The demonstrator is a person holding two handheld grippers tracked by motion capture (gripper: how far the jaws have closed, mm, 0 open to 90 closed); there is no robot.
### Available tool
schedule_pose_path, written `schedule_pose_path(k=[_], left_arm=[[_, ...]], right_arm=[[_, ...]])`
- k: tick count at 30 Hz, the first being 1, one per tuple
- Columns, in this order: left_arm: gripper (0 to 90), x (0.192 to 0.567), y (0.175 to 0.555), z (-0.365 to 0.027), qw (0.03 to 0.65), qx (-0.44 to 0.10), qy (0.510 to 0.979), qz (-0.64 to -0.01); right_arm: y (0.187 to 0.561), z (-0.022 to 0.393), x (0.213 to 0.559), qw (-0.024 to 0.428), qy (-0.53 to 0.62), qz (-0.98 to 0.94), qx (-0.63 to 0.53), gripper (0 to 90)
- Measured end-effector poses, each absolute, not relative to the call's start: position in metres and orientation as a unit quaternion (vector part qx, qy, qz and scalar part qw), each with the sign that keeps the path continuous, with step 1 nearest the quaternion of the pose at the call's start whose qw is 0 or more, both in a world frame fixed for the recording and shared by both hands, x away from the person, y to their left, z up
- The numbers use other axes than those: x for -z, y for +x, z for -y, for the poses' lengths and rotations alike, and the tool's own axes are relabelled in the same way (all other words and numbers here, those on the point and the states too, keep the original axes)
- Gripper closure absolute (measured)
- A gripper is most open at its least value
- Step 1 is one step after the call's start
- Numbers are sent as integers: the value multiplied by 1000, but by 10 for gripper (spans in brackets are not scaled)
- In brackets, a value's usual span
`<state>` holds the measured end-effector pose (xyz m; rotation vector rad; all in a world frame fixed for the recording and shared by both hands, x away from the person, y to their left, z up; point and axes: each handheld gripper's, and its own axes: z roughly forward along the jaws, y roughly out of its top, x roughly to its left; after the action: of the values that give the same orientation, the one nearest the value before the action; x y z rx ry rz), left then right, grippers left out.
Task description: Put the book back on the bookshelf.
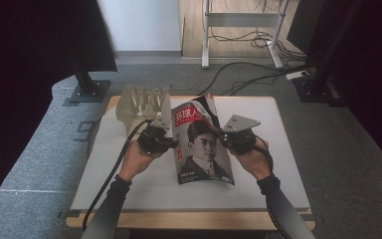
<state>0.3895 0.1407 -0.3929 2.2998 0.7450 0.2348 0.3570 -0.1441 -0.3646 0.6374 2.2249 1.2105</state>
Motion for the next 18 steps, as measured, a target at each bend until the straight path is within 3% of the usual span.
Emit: schedule_pose_path(k=[9,14,18], left_arm=[[828,382,363,-136,349,-95,897,-255],[750,377,360,-123,343,-99,905,-230],[740,378,370,-115,346,-92,903,-237]], right_arm=[[340,168,359,248,256,-826,-437,851],[326,180,360,243,248,-822,-452,855],[321,184,362,243,246,-821,-454,855]])
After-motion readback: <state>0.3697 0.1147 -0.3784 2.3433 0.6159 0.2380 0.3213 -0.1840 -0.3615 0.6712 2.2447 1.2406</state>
